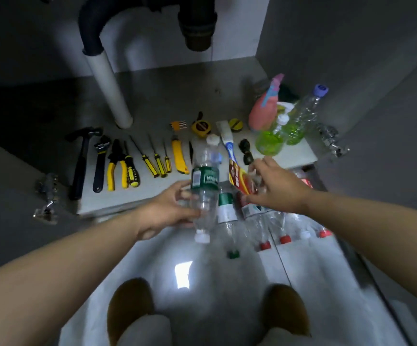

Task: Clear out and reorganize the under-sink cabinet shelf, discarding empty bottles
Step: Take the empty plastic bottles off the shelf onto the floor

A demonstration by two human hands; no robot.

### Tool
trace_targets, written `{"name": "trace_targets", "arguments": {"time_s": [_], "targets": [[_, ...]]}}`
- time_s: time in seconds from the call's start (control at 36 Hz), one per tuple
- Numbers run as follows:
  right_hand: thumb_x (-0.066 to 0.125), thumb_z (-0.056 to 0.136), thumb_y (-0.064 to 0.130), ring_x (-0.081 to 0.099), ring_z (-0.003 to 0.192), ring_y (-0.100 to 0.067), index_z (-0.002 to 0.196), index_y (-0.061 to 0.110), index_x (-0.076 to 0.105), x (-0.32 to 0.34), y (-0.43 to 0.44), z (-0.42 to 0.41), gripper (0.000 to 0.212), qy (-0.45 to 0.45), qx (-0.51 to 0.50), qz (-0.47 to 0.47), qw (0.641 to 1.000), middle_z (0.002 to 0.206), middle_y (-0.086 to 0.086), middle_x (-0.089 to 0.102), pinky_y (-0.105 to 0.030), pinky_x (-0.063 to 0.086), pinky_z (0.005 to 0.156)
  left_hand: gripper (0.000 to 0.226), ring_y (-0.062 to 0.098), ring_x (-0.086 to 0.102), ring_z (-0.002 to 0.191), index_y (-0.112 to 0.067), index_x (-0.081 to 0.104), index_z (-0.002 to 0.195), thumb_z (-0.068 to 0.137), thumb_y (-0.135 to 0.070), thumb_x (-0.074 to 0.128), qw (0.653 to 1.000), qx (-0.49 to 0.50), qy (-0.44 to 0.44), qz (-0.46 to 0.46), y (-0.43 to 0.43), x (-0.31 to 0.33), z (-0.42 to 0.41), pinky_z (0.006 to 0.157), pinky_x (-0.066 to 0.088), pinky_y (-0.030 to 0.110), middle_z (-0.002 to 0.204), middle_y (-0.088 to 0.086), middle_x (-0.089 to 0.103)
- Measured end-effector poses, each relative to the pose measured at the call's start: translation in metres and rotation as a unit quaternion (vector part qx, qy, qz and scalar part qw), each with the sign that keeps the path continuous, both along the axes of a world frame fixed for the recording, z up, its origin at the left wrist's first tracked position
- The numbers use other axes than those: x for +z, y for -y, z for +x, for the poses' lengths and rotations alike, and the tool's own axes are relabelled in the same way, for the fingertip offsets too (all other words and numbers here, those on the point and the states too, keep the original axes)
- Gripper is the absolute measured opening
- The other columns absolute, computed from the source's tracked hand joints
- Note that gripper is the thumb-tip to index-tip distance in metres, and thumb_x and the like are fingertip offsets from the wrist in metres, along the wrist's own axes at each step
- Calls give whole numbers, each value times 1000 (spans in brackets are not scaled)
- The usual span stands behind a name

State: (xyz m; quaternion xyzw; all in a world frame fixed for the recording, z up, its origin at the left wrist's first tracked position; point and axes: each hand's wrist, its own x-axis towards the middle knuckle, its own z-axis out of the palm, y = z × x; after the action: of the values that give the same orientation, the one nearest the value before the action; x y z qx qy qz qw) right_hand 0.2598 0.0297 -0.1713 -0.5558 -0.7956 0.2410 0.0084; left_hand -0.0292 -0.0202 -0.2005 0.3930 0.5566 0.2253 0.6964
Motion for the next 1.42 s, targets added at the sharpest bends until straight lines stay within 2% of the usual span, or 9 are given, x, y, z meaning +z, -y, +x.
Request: {"name": "trace_targets", "arguments": {"time_s": [0.22,0.36,0.53,0.75,0.86,1.0,1.08,1.25,1.42], "targets": [[78,75,59,59,100,-17,129,31,40,-35,62,39,72,38,-32,-130,990,136,1,45,-32,58,80,81,27,72,107,-27,45,142,77,-1,84,990,-81,-33,-111,68,-39,16,87,62,43,133,4,60],[80,73,58,56,113,-23,131,31,38,-57,73,41,77,43,-60,-166,983,139,-1,43,-38,57,92,106,27,68,106,-41,24,146,72,-1,88,989,-36,-64,-128,78,-70,25,71,63,38,122,-3,57],[77,74,63,57,120,-24,142,27,33,-74,74,43,88,104,-51,-138,984,143,-2,41,-40,57,93,112,28,66,109,-34,6,156,80,1,80,992,-6,-113,-59,56,-91,42,80,63,49,132,6,56],[81,70,61,60,117,-30,145,37,22,-89,72,43,98,117,-88,-100,984,147,-4,30,-44,58,90,96,22,56,128,-26,20,157,84,0,76,992,-33,-120,24,29,-100,67,105,51,48,145,4,52],[79,74,58,61,114,-30,139,39,29,-91,77,45,84,115,-91,-63,987,142,-6,32,-42,60,88,90,23,60,119,-28,18,158,90,-4,71,989,-69,-133,10,24,-98,72,85,56,34,144,5,53],[80,78,49,62,111,-34,135,33,35,-80,66,62,74,116,-117,-54,985,138,-11,34,-46,61,86,84,36,64,96,-26,17,159,94,-11,67,966,-169,-197,-8,9,-88,77,81,57,51,131,17,59],[79,79,50,61,111,-35,133,28,37,-78,56,75,72,140,-153,-34,978,139,-13,36,-48,60,86,71,29,60,88,-22,28,154,95,-12,66,953,-211,-217,-9,-2,-81,82,72,54,41,124,20,61],[78,84,41,56,121,-34,147,24,31,-92,45,80,80,153,-224,0,962,144,-14,35,-47,56,94,81,32,65,110,-20,14,160,97,-26,65,897,-325,-299,4,-8,-79,88,95,56,47,128,14,61],[81,80,12,51,128,-33,150,17,35,-109,36,71,84,149,-239,-15,959,148,-17,31,-42,51,101,78,26,61,114,-25,18,159,95,-31,62,880,-330,-341,35,-11,-92,83,98,55,42,139,13,54]]}}
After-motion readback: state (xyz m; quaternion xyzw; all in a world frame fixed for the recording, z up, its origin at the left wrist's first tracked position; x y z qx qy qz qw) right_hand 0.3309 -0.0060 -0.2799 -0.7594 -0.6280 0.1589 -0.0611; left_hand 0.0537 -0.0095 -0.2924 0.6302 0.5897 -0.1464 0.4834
